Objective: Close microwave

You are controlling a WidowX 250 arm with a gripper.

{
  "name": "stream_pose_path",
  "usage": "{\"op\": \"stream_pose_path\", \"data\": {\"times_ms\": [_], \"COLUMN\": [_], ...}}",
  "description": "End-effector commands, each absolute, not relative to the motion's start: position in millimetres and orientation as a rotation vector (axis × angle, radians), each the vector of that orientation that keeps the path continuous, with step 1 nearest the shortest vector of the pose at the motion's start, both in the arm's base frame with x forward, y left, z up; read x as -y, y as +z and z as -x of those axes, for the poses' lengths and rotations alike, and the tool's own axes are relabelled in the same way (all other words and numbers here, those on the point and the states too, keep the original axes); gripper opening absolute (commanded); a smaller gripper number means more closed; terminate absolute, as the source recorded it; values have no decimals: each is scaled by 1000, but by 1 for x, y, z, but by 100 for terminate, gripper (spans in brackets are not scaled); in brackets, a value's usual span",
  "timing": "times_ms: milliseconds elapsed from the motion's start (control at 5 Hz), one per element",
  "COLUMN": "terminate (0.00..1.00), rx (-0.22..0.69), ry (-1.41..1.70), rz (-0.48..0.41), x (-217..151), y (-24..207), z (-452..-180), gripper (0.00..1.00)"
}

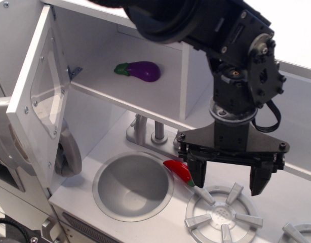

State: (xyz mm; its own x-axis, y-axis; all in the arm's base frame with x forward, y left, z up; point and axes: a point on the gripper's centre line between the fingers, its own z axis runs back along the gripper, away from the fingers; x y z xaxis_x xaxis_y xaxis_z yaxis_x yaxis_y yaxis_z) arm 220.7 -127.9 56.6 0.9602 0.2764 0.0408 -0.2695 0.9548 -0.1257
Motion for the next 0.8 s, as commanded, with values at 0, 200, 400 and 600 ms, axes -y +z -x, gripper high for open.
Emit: {"op": "stream_pose_path", "data": {"times_ms": [0, 200, 400, 600], "terminate": [0, 0, 0, 0], "rx": [58, 43, 80, 120], "ry": [277, 290, 274, 260], "rz": [120, 129, 196, 190], "x": [128, 113, 92, 66], "y": [57, 82, 119, 151], "z": [-221, -229, -227, -214], "gripper": [100, 100, 100, 100]}}
